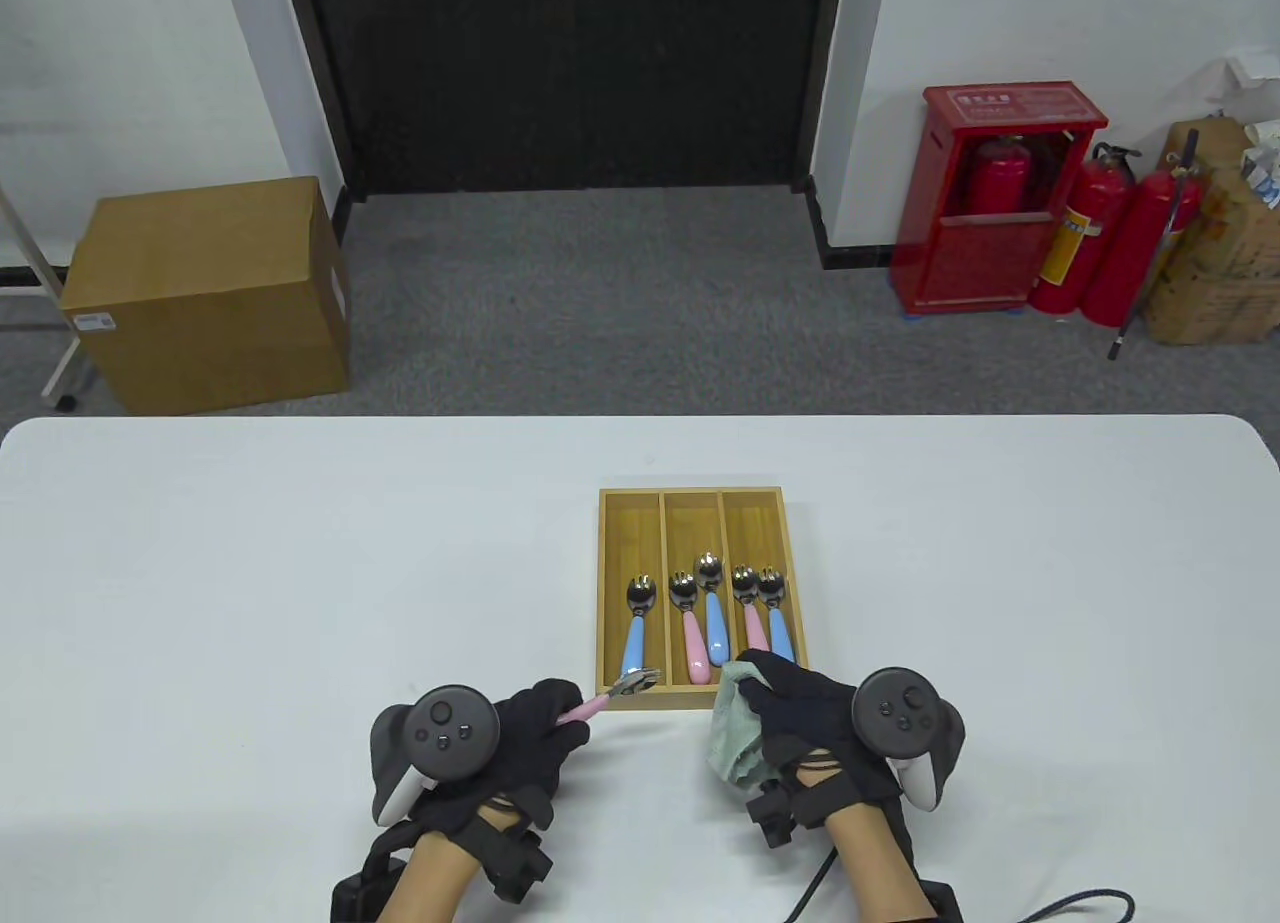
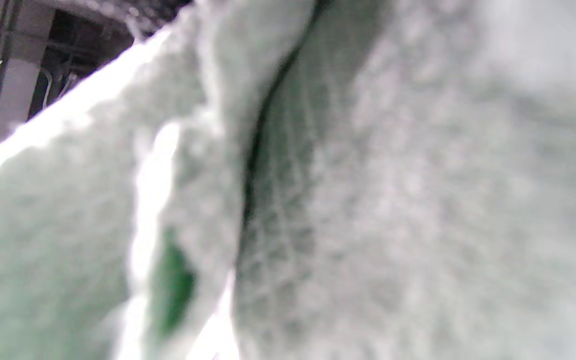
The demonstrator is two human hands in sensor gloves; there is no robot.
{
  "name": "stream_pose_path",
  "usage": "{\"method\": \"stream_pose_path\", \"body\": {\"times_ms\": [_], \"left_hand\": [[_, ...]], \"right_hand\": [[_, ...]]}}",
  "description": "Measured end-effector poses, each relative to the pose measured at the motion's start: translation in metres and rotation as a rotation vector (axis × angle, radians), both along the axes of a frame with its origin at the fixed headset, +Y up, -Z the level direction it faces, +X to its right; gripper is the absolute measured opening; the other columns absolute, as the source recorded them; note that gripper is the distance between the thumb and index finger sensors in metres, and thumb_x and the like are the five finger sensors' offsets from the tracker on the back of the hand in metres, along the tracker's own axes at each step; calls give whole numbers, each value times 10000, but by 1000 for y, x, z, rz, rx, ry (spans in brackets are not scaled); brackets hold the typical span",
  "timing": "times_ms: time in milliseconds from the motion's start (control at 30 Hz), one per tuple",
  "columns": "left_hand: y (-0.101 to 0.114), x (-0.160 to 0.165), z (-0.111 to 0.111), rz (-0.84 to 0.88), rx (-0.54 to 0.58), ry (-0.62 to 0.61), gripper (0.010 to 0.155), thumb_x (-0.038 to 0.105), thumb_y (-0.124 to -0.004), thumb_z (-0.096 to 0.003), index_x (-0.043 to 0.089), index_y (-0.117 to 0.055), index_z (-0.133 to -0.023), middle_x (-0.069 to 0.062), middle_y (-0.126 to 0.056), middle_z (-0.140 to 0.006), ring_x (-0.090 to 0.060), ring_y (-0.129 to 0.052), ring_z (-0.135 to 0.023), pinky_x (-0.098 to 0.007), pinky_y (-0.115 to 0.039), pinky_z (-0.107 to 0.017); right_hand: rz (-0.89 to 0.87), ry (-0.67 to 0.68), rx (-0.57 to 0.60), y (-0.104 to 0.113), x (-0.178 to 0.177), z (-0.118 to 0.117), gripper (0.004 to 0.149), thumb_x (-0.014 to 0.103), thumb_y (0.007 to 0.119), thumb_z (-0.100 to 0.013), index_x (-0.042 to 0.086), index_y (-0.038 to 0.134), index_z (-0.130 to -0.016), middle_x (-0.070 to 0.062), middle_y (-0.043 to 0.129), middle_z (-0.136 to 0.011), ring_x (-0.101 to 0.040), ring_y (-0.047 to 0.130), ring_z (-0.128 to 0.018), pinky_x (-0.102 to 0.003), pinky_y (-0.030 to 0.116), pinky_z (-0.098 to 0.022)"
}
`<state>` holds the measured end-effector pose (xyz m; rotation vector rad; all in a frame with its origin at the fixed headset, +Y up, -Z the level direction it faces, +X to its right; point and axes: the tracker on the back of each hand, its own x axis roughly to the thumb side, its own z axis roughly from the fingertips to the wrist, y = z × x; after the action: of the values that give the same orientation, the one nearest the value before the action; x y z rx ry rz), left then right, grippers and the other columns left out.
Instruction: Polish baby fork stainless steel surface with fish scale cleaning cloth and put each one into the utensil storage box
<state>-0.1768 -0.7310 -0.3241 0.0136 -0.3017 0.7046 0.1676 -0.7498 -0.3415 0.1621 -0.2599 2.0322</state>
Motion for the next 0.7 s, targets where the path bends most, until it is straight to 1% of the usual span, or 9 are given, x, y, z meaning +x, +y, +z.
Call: {"method": "stream_pose_path", "body": {"times_ms": [100,233,300,333,400,467,567,700], "left_hand": [[-1,3,-11,-69,-54,64,505,403,-779,-494,152,-728,-929,-139,-924,-817,-325,-1029,-621,-580,-767,-529],[0,15,-35,-180,-113,147,516,408,-772,-498,126,-717,-926,-168,-912,-848,-361,-1033,-654,-594,-764,-534],[2,26,-50,-233,-146,187,520,411,-769,-499,115,-714,-924,-179,-905,-860,-375,-1034,-662,-599,-762,-535],[3,29,-55,-253,-153,200,524,411,-769,-499,108,-712,-922,-187,-901,-865,-384,-1034,-666,-602,-762,-535],[4,43,-70,-336,-180,239,528,415,-763,-501,102,-708,-922,-200,-889,-879,-394,-1033,-677,-604,-760,-539],[4,54,-81,-410,-197,262,532,420,-759,-501,98,-706,-921,-212,-874,-893,-399,-1033,-687,-604,-761,-539],[2,70,-95,-485,-194,290,537,426,-752,-501,90,-704,-918,-231,-859,-901,-406,-1036,-695,-605,-764,-540],[-2,82,-106,-501,-199,319,549,443,-729,-507,76,-695,-914,-247,-845,-900,-413,-1044,-693,-606,-768,-537]], "right_hand": [[-10,0,-15,-3,1,-2,440,248,870,-363,27,929,-738,-224,1051,-494,-283,1051,-192,-492,849,-142],[14,21,-16,-3,-3,-2,442,252,863,-373,24,918,-748,-227,1043,-509,-288,1048,-207,-495,847,-153],[31,38,-15,-3,-6,-2,443,254,861,-375,25,915,-751,-227,1041,-512,-288,1048,-211,-496,847,-155],[36,42,-15,-3,-7,-2,444,255,861,-376,24,914,-751,-227,1041,-513,-289,1048,-213,-496,847,-156],[55,56,-17,-3,-9,-2,444,256,860,-378,24,913,-752,-226,1040,-516,-288,1048,-212,-497,847,-157],[65,67,-18,-3,-10,-2,446,258,858,-380,23,911,-754,-226,1039,-519,-291,1047,-218,-498,846,-160],[70,84,-21,-4,-13,-2,448,260,857,-382,21,908,-757,-229,1037,-521,-292,1047,-217,-499,846,-163],[67,97,-23,-3,-14,-3,448,260,855,-383,21,906,-759,-230,1036,-526,-296,1046,-225,-502,844,-166]]}}
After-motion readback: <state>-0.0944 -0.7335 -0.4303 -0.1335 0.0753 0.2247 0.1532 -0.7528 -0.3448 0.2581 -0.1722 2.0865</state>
